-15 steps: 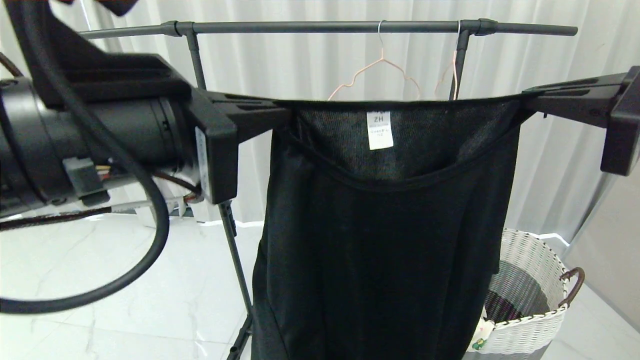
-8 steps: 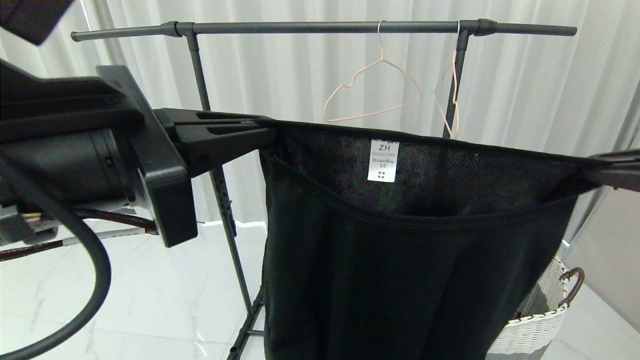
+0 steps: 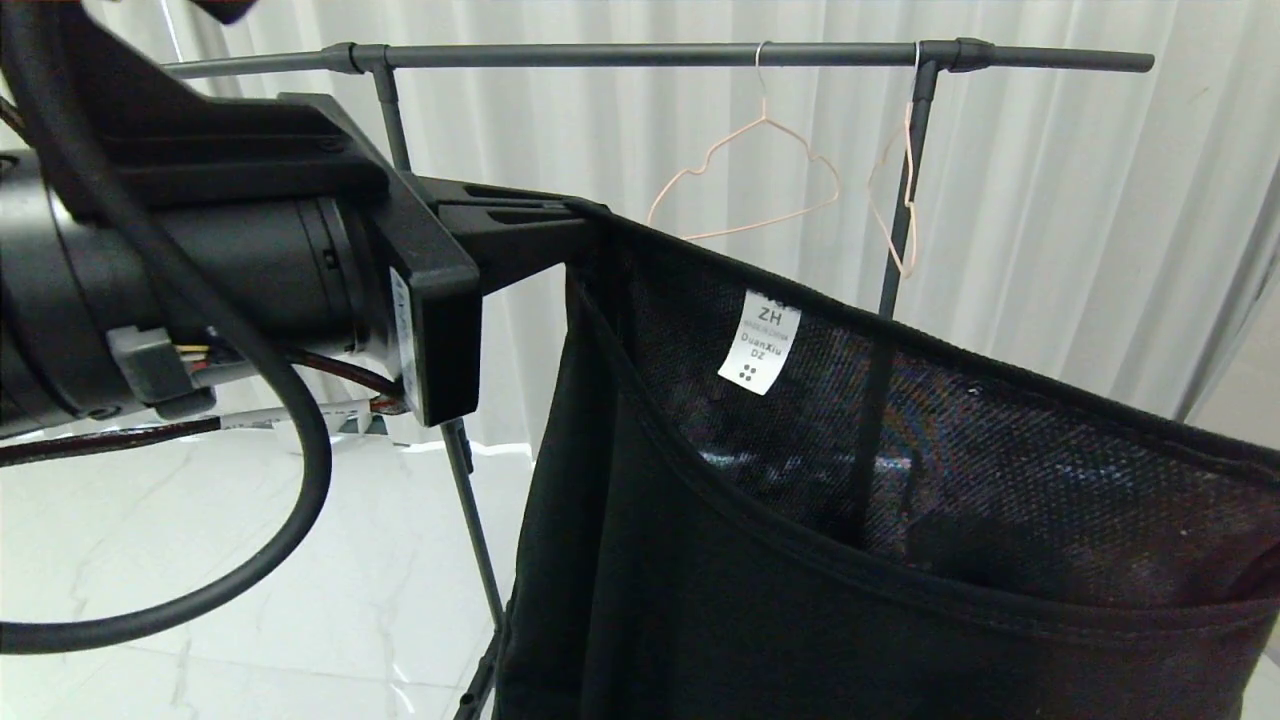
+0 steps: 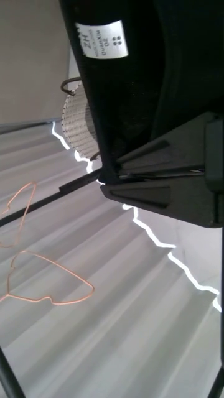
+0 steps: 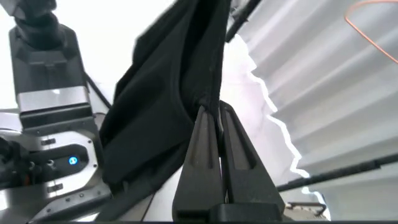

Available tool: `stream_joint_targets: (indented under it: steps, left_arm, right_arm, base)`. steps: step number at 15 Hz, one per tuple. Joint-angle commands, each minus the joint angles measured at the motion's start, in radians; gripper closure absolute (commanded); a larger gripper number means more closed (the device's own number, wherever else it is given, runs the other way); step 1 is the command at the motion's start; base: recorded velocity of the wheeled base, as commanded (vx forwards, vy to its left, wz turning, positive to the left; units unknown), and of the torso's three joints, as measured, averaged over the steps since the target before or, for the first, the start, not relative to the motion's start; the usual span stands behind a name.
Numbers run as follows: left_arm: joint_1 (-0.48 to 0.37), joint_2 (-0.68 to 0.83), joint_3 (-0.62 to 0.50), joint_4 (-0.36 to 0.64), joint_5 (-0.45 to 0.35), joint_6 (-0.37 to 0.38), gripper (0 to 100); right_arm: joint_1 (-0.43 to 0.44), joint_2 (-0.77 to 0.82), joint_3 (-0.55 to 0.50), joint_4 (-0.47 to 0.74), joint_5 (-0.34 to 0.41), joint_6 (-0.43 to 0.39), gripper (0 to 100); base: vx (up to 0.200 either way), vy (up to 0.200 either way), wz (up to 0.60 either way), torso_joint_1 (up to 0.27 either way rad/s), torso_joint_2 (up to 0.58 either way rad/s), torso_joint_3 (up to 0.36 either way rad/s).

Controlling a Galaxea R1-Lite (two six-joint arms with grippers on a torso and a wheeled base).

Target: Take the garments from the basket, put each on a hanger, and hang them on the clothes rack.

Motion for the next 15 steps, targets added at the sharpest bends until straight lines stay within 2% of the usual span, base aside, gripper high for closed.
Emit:
stream_joint_targets:
  steps: [1, 3, 4, 7, 8, 12, 15]
  left_arm:
    - [0.000, -0.004, 0.008, 0.000, 0.000, -0.002, 100]
    - [0.000, -0.034, 0.042, 0.004, 0.000, -0.002, 100]
    - [-0.001, -0.076, 0.096, 0.006, -0.002, -0.002, 100]
    - [-0.021, -0.177, 0.212, 0.006, -0.074, -0.002, 100]
    - [-0.030, -0.241, 0.278, 0.006, -0.112, -0.002, 100]
    - [-0.184, -0.310, 0.334, 0.007, -0.115, 0.001, 100]
    - [-0.256, -0.317, 0.327, 0.007, -0.100, 0.004, 100]
  right_arm:
    - [0.007, 0.015, 0.004, -0.002, -0.006, 0.000, 100]
    - [-0.007, 0.019, 0.006, -0.002, -0.028, 0.011, 100]
    - [-0.022, 0.033, 0.000, -0.014, -0.067, 0.017, 100]
    - [-0.119, 0.088, 0.006, -0.140, -0.080, 0.028, 100]
    - [-0.177, 0.150, 0.004, -0.242, -0.077, 0.028, 100]
    - [-0.208, 0.374, -0.006, -0.604, -0.072, 0.043, 100]
    - [-0.208, 0.452, -0.042, -0.675, -0.072, 0.043, 100]
  base:
    - [0.000, 0.000, 0.00, 0.000, 0.00, 0.000]
    - [0.000, 0.000, 0.00, 0.000, 0.00, 0.000]
    - [0.000, 0.000, 0.00, 0.000, 0.00, 0.000]
    - [0.000, 0.000, 0.00, 0.000, 0.00, 0.000]
    - [0.000, 0.000, 0.00, 0.000, 0.00, 0.000]
    - [0.000, 0.000, 0.00, 0.000, 0.00, 0.000]
    - [0.000, 0.000, 0.00, 0.000, 0.00, 0.000]
